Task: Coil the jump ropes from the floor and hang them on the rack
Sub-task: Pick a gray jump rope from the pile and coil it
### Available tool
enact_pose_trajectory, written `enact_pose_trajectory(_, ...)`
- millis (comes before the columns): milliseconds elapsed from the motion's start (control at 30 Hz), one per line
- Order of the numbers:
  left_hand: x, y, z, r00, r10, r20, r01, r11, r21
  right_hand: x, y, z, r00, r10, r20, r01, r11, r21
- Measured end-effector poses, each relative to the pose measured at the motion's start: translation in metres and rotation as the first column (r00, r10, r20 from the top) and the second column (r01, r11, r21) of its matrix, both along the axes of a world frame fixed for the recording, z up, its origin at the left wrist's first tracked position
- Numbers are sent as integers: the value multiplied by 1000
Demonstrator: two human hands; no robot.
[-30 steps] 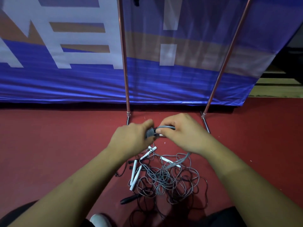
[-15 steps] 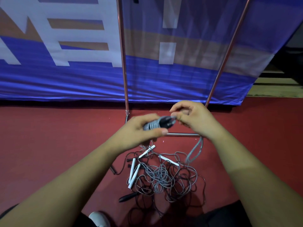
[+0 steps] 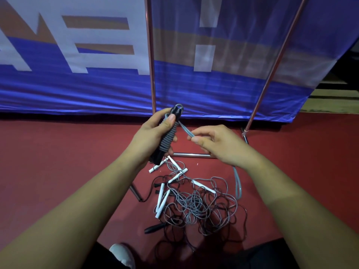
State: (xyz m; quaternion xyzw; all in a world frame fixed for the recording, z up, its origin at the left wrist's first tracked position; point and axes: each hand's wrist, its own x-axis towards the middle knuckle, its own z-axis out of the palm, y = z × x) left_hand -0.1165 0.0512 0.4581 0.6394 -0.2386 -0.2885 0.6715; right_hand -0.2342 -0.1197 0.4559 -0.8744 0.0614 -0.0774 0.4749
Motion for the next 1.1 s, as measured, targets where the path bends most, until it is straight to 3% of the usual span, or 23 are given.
enact_pose_trajectory(300, 9, 0, 2, 990, 24, 142, -39, 994, 101, -4, 2, -5, 1000, -11, -23, 11, 1000, -16)
enact_pose_trajectory(467, 16, -1, -7, 957, 33, 289, -90, 979, 185, -7, 3, -4, 993, -12, -120, 13, 1000, 10)
enact_pose_trajectory(567, 20, 1, -15, 861, -7, 509, -159, 946, 283, -9, 6, -2, 992, 10, -128, -13, 1000, -25)
enact_pose_trajectory(667, 20, 4, -15, 674, -122, 729, -300, 856, 421, -8, 10, 5, 998, 2, -61, -9, 994, -105)
enact_pose_trajectory(800, 11, 2, -14, 459, -376, 805, -367, 745, 557, -10, 16, 12, 1000, 14, -14, -16, 982, -186)
enact_pose_trajectory(933, -5, -1, -15, 418, -551, 722, -216, 712, 668, -12, 14, 13, 998, 19, 59, -5, 972, -234)
enact_pose_trajectory(1100, -10, -3, -9, 412, -548, 728, -97, 768, 633, -14, 4, 14, 988, -90, 124, 104, 988, -114)
